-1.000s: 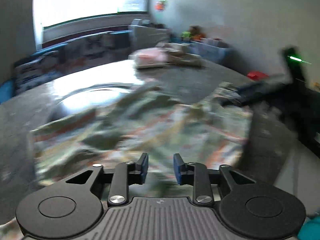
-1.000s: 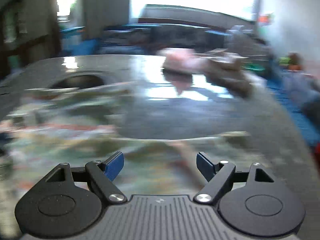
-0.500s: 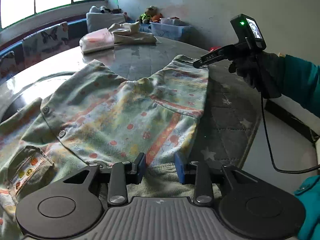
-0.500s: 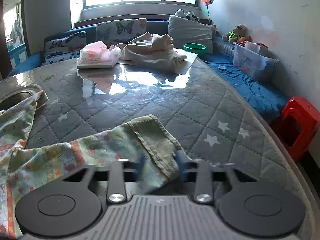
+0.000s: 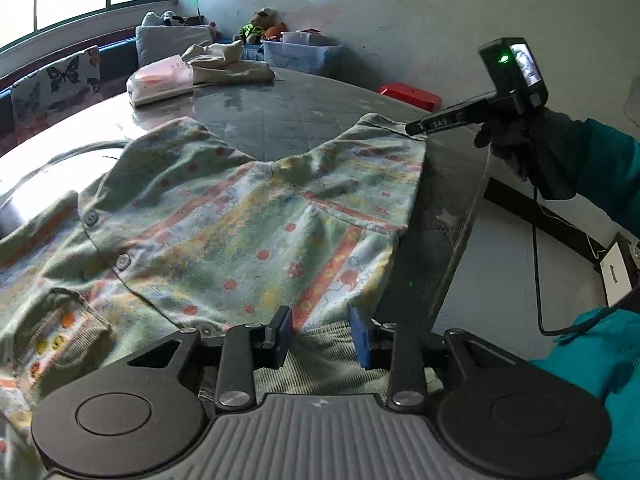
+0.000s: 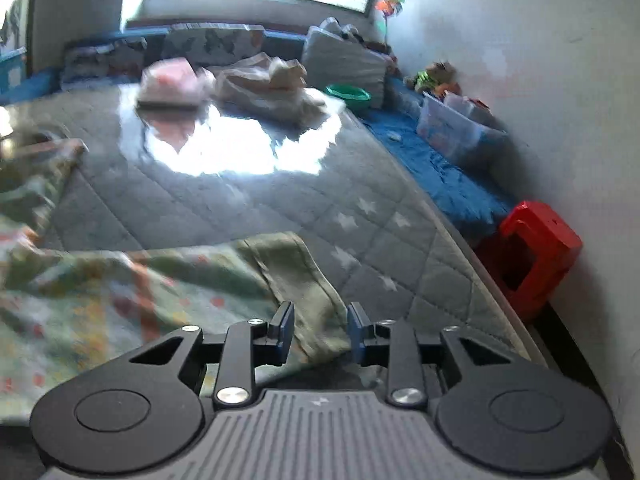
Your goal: Fold clothes
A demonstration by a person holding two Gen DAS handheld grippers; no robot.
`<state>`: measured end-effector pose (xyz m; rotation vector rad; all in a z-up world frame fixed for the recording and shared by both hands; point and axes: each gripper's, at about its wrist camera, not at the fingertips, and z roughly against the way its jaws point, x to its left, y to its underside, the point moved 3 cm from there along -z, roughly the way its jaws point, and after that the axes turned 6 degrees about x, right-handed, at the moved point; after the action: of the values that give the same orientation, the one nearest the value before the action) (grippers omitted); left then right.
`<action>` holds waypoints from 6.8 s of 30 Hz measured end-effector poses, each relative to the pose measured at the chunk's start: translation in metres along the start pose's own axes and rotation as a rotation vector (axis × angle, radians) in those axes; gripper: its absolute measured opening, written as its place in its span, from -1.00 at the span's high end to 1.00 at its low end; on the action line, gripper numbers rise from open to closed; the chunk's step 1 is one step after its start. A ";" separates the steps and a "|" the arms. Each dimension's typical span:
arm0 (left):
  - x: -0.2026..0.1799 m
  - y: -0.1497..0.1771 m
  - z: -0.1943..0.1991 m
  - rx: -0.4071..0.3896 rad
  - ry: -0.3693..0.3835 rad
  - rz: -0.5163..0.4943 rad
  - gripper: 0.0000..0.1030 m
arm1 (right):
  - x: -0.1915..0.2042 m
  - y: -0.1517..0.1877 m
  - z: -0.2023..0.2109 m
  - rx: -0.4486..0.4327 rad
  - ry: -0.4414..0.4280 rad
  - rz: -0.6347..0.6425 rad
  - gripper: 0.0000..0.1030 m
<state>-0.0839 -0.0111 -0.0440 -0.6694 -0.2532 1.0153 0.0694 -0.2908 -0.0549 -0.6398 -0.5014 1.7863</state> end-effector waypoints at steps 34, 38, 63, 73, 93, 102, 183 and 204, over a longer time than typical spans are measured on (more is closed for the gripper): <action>0.149 -0.038 0.004 -0.044 -0.254 0.286 -0.23 | 0.131 -0.141 -0.065 0.092 -0.661 0.021 -0.30; 0.153 -0.036 -0.005 -0.022 -0.240 0.293 -0.28 | 0.133 -0.153 -0.092 0.151 -0.726 -0.052 -0.30; 0.170 -0.034 -0.006 -0.025 -0.235 0.314 -0.45 | 0.165 -0.151 -0.037 0.032 -1.101 0.102 0.76; 0.220 -0.036 0.034 -0.088 -0.420 0.426 -0.46 | 0.221 -0.067 0.000 0.078 -0.971 0.601 0.80; 0.247 -0.035 0.029 -0.142 -0.378 0.408 0.71 | 0.200 -0.078 -0.002 0.001 -0.844 0.420 0.74; 0.150 -0.015 0.076 -0.254 -0.234 0.064 0.72 | 0.188 -0.072 0.019 -0.138 -0.748 0.539 0.77; 0.134 -0.013 0.026 -0.102 -0.014 0.144 0.62 | 0.201 -0.060 0.051 -0.204 -0.676 0.739 0.94; 0.127 0.001 0.024 -0.054 -0.042 0.178 0.76 | 0.220 -0.078 0.002 0.029 -0.749 0.531 0.88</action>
<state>-0.0303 0.1067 -0.0395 -0.7299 -0.2616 1.1968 0.0728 -0.0578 -0.0431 -0.0443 -0.8557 2.5331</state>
